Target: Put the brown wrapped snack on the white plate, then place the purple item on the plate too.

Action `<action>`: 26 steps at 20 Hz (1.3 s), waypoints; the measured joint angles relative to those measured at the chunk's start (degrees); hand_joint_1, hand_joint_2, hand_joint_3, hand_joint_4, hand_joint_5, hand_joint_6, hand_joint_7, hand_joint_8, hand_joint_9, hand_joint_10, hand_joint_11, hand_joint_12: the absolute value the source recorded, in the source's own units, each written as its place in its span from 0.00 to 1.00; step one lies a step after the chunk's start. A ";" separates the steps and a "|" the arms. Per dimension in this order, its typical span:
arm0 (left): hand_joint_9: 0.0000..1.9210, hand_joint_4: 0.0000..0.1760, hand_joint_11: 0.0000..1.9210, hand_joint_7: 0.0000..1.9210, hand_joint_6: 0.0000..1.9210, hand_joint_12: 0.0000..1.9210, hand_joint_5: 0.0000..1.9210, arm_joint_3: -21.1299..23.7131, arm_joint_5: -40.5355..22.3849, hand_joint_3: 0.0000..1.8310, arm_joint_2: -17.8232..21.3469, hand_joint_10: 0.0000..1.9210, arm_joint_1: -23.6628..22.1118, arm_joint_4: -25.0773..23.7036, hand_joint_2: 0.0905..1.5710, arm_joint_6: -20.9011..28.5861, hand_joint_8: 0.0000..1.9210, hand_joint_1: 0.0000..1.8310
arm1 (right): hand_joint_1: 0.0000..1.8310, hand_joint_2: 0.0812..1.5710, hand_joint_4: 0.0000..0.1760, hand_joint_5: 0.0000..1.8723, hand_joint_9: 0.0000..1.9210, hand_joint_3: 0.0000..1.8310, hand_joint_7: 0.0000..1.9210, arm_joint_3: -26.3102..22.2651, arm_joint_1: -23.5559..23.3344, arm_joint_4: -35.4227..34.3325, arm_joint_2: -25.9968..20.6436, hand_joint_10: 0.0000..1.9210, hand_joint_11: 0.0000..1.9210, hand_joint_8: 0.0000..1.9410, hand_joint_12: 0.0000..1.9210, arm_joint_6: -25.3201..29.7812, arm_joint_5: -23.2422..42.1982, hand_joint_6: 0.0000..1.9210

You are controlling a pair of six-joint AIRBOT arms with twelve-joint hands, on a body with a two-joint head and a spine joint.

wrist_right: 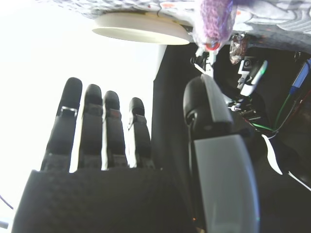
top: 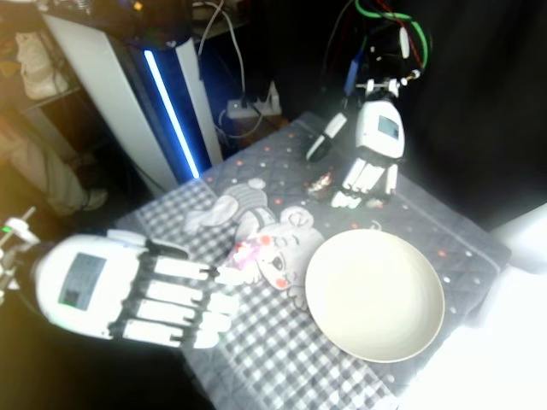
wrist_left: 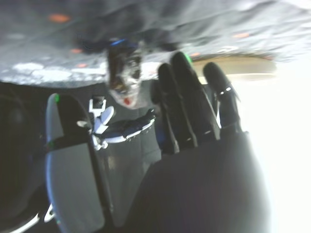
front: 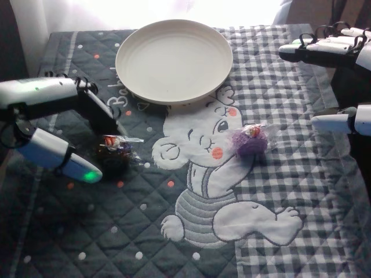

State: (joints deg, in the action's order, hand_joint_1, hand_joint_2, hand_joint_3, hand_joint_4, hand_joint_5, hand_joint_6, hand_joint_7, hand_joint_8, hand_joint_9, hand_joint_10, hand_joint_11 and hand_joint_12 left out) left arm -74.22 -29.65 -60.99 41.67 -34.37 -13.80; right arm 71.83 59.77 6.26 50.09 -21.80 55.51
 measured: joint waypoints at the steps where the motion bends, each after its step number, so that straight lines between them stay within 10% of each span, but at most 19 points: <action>1: 0.31 0.00 0.10 0.35 0.04 0.95 0.56 0.00 0.33 0.00 -0.35 0.89 0.00 -0.04 0.54 -0.33 0.80 0.47 | 0.45 0.69 0.50 0.13 0.14 0.00 0.13 0.02 0.00 -0.02 0.00 0.00 0.03 0.00 0.40 0.00 -0.04 0.00; 3: 0.30 0.00 0.07 0.37 0.05 0.99 0.58 -0.46 0.70 0.00 -1.36 0.89 -0.57 0.57 0.56 -1.16 0.73 0.52 | 0.43 0.70 0.53 0.13 0.14 0.00 0.12 0.22 0.00 -0.02 0.00 0.00 0.02 0.00 0.40 0.00 -0.04 0.00; 7: 0.25 0.03 0.00 0.30 0.45 1.00 0.42 -2.34 0.70 0.00 -4.24 0.97 -0.72 8.02 0.59 -5.84 0.89 0.53 | 0.44 0.70 0.53 0.13 0.14 0.00 0.12 0.22 0.00 -0.04 0.00 0.00 0.02 0.00 0.39 0.00 -0.09 0.00; 8: 0.27 0.81 0.02 0.31 0.54 1.00 0.47 -2.78 0.72 0.01 -5.07 0.97 -0.72 9.05 0.67 -6.10 0.89 0.54 | 0.44 0.70 0.53 0.13 0.14 0.00 0.12 0.24 0.00 -0.02 0.00 0.00 0.02 0.00 0.39 0.00 -0.02 0.00; 10: 0.37 0.00 0.10 0.42 0.52 1.00 0.51 -3.23 0.63 0.00 -5.68 0.93 -0.72 10.03 0.68 -6.16 0.80 0.60 | 0.42 0.71 0.54 0.13 0.15 0.00 0.13 0.24 0.00 -0.04 0.00 0.00 0.05 0.00 0.38 0.00 0.09 0.00; 13: 0.39 0.03 0.14 0.47 0.48 0.94 0.54 -3.39 0.83 0.00 -4.46 0.87 -1.81 9.27 0.67 -6.21 0.72 0.60 | 0.41 0.72 0.61 0.13 0.14 0.00 0.13 0.33 0.00 -0.07 0.00 0.00 0.03 0.00 0.39 0.00 -0.04 0.00; 17: 0.36 0.00 0.12 0.44 0.39 1.00 0.60 -4.20 1.75 0.00 -1.79 0.90 -8.35 5.40 0.64 -6.29 0.70 0.62 | 0.42 0.73 0.42 0.13 0.13 0.00 0.13 0.33 0.00 -0.04 0.00 0.00 0.01 0.00 0.38 0.00 -0.04 0.00; 21: 0.47 0.00 0.42 0.48 0.34 0.97 0.62 -7.61 3.13 0.00 -3.93 0.80 -16.20 2.27 0.63 -6.23 0.67 0.64 | 0.41 0.73 0.44 0.13 0.15 0.00 0.13 0.57 0.02 -0.09 0.28 0.00 0.03 0.00 0.38 0.00 -0.15 0.00; 23: 0.45 0.00 0.35 0.52 0.32 0.92 0.63 -10.64 2.78 0.00 -6.82 0.68 -18.43 4.31 0.62 -6.40 0.47 0.62 | 0.38 0.73 0.46 0.13 0.15 0.00 0.13 0.66 0.00 -0.04 0.57 0.00 0.03 0.00 0.38 0.02 0.15 0.00; 25: 0.42 0.70 0.23 0.52 0.38 0.90 0.59 -14.36 5.33 0.00 -11.26 0.62 -19.21 5.25 0.64 -8.63 0.39 0.59 | 0.40 0.73 0.40 0.14 0.15 0.00 0.13 1.33 0.00 -0.20 1.14 0.00 0.06 0.00 0.34 0.00 0.00 0.00; 26: 0.42 0.70 0.23 0.52 0.38 0.90 0.59 -16.39 7.28 0.00 -13.49 0.62 -19.61 5.29 0.64 -9.03 0.39 0.59 | 0.40 0.73 0.40 0.14 0.15 0.00 0.13 1.42 0.00 -0.22 1.25 0.00 0.06 0.00 0.34 0.00 -0.15 0.00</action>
State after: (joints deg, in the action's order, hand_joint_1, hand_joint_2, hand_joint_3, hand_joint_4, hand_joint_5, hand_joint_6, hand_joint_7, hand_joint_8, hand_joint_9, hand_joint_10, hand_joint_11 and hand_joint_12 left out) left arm -90.61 -22.37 -74.48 22.06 -29.08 -22.83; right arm 73.25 59.77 6.04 51.33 -21.80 55.35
